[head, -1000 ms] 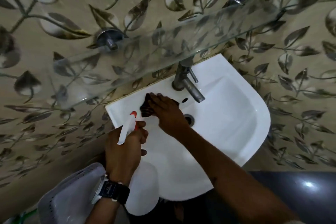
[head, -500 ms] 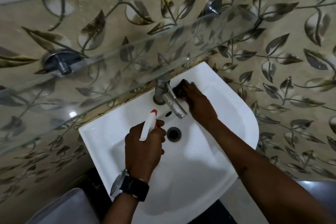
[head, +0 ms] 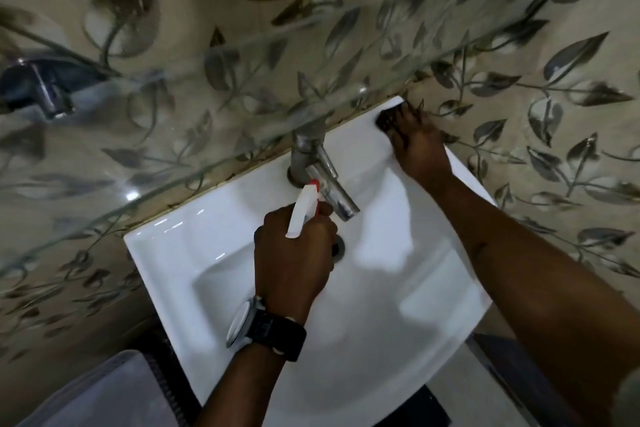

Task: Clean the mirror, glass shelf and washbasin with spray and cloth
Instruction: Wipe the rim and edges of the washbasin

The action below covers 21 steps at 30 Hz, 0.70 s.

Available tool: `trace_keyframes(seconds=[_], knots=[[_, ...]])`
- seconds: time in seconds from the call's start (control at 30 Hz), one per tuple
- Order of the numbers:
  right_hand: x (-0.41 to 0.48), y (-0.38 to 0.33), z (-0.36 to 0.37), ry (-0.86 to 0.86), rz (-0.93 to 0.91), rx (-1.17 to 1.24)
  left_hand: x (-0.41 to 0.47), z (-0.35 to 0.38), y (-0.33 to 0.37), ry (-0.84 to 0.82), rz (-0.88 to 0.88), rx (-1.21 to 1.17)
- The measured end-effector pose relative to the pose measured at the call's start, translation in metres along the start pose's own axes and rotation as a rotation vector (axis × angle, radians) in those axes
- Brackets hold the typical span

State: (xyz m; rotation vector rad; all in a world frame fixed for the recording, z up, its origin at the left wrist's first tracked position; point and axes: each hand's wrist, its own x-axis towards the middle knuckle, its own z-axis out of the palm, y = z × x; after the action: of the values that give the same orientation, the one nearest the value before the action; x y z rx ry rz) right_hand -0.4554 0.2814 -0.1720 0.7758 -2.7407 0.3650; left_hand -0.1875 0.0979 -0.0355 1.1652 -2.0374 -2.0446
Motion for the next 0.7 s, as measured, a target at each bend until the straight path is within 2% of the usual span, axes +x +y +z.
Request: trace_keyframes(seconds=[0.13,0.27,0.33,0.43,0.47,0.57,0.7], knots=[[-0.01,-0.055,0.008,0.019,0.072,0.12,-0.002,0.001,-0.012,-0.041,-0.008,0.02],[-0.047,-0.125,0.001,-0.021,-0.25,0.271,0.0,0.007,-0.026,-0.035,-0.047,0.023],[-0.052,-0.125,0.0,-0.087,-0.338,0.278,0.0,0.01,-0.03,-0.044,-0.06,0.021],[-0.031,-0.098,0.0,-0.099,-0.463,0.229,-0.007,0.011,-0.026,-0.048,-0.052,0.033],[-0.022,-0.086,-0.003,-0.095,-0.429,0.221,-0.01,0.01,-0.025,-0.044,-0.048,0.031],[0.001,-0.032,-0.007,-0.066,-0.176,0.11,-0.013,0.006,-0.024,-0.045,-0.035,0.011],[0.016,0.019,0.01,-0.225,-0.069,-0.064,-0.009,0.002,-0.026,-0.033,-0.035,0.025]])
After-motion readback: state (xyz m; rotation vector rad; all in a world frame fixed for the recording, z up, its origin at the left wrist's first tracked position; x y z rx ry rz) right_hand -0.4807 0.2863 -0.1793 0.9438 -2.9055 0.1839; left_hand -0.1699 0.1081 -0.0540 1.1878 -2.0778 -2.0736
